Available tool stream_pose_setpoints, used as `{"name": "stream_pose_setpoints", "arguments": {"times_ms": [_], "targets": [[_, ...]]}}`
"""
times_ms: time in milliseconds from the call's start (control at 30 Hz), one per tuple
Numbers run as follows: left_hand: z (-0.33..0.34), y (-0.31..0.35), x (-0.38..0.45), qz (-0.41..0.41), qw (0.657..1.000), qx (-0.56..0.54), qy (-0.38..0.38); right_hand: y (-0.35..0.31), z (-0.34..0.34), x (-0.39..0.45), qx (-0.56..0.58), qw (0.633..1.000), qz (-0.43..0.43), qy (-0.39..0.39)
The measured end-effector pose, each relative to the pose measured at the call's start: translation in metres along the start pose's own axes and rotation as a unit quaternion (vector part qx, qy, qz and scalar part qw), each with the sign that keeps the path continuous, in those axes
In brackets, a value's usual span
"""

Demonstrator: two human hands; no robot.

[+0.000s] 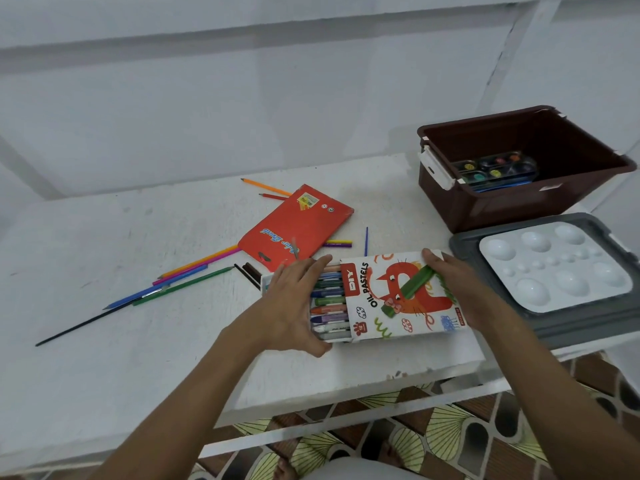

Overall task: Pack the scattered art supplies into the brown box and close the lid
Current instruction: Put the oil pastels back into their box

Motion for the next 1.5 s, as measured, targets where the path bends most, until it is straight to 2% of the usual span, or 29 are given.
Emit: {"name": "stream_pose_setpoints", "arguments": {"times_ms": [133,300,467,700,833,933,1067,1133,1300,1500], "targets": [[-0.002,0.008,-0.006,0.012,0.999,-0.031,-0.017,0.002,0.000,-0.001,-0.033,0.999,0.020,-0.016],[-0.001,0.030,-0.005,0.029,0.999,-0.004,-0.032,-0.004,0.001,-0.007,-0.045,0.999,0.018,-0.021],[0.009,0.030,0.000,-0.013,0.997,0.033,-0.068,-0.005,-0.003,-0.007,-0.073,0.997,0.004,-0.001],[0.012,0.031,0.005,-0.051,0.997,0.032,-0.051,-0.002,-0.009,-0.009,-0.067,0.998,-0.010,0.004],[0.024,0.039,0.010,-0.022,0.996,0.056,-0.073,-0.006,-0.003,-0.012,-0.068,0.997,-0.025,-0.003],[0.022,0.038,0.007,-0.024,0.997,0.013,-0.070,-0.004,-0.005,-0.012,-0.076,0.997,-0.019,0.003],[0.011,0.017,-0.008,-0.044,0.993,0.086,-0.061,0.003,-0.009,-0.011,-0.067,0.998,-0.015,0.010],[0.010,0.003,-0.015,-0.063,0.992,0.088,-0.070,0.006,-0.008,-0.012,-0.058,0.998,-0.013,0.014],[0.006,0.006,-0.012,-0.033,0.997,0.043,-0.045,0.004,-0.003,-0.012,-0.043,0.999,-0.020,0.015],[0.007,0.028,0.000,-0.009,0.999,0.045,-0.028,-0.005,0.008,-0.013,-0.038,0.999,-0.030,0.008]]}}
Point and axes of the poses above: each hand's wrist, its own x-axis towards the middle knuckle, its own z-axis out of the palm, y = z × x, the point moved 6 cm from there along x, towards the middle knuckle, and after that the axes turned 10 degrees about -x, right-handed, at the moved point
